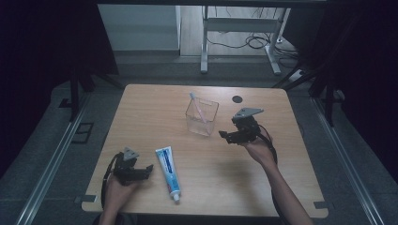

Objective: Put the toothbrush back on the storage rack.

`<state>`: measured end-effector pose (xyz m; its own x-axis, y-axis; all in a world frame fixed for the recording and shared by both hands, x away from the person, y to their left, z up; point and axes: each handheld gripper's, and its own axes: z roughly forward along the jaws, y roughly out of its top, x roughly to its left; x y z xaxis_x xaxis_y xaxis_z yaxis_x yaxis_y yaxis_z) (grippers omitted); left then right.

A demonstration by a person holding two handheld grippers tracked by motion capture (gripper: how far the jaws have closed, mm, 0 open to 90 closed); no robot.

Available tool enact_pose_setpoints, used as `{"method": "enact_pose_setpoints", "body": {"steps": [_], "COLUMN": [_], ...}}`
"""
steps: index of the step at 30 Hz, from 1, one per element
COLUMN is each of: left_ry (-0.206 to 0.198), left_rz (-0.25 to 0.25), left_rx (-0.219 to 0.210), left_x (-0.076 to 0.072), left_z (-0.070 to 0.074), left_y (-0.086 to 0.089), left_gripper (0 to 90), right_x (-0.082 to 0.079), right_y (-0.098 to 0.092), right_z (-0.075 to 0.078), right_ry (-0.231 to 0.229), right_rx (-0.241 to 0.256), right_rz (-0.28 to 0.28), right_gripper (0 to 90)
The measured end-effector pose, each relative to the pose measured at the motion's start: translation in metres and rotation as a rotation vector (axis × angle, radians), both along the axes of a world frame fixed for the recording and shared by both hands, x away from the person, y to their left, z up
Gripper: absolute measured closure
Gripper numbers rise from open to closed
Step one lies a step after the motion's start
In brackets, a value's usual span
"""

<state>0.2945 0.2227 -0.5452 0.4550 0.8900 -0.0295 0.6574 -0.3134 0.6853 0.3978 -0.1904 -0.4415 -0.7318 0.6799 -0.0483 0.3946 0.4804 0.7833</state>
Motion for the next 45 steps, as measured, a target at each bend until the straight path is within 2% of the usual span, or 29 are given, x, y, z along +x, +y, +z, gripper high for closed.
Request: {"method": "enact_pose_setpoints", "body": {"steps": [14,30,45], "left_ry": [-0.001,-0.001,-0.002], "left_rz": [0.005,0.009,0.011], "left_rx": [0.001,0.000,-0.001], "left_x": [0.000,0.000,0.000], "left_z": [0.000,0.000,0.000], "left_y": [0.000,-0.001,-0.001], "left_gripper": [13.0,13.1,13.1], "right_x": [-0.015,-0.037,-0.053], "right_y": [-0.016,-0.043,-0.056], "right_z": [-0.012,-0.023,-0.051], "right_ry": [0.000,-0.017,0.009], "right_rx": [-0.013,0.021,0.025], "right_rz": [-0.004,-0.051,-0.076], "right_gripper": [20.4,19.4,19.5]}}
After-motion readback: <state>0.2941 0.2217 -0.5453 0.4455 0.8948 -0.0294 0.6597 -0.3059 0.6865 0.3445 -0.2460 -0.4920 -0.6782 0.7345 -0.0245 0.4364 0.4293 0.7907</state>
